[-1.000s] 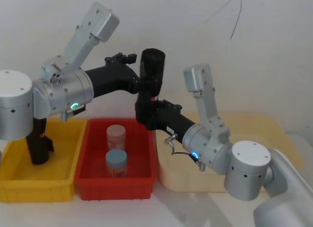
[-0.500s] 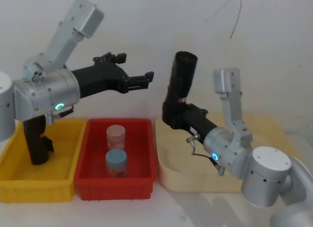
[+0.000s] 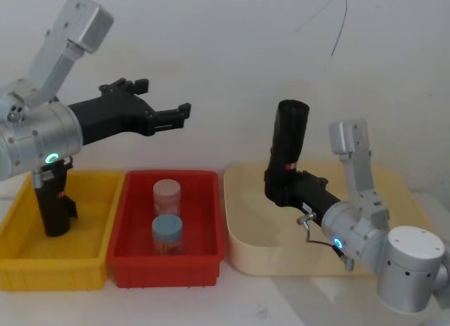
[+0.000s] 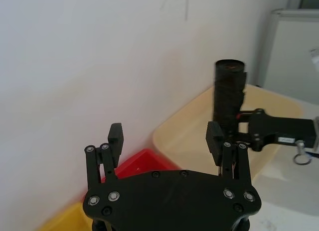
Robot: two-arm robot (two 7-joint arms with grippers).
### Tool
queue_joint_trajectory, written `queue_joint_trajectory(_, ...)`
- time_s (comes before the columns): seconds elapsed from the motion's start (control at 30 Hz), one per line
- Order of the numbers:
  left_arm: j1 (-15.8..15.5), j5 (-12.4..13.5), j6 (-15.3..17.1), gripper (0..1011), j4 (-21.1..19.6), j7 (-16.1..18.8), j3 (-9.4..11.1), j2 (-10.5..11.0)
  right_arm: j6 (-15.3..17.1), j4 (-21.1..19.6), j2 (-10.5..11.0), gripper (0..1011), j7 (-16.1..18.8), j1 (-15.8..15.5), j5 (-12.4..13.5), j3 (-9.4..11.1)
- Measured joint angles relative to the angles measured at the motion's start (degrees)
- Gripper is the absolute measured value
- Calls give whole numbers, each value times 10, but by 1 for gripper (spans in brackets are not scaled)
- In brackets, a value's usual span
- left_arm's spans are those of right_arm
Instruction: Pick up the garbage bag with the one hand and transfer it to the other hand.
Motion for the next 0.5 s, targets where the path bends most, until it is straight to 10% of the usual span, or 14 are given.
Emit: queue_joint_trajectory(0.5,39,20,39,1001,-31,84,-27,12,14,21,29,760,9,3,-26,3)
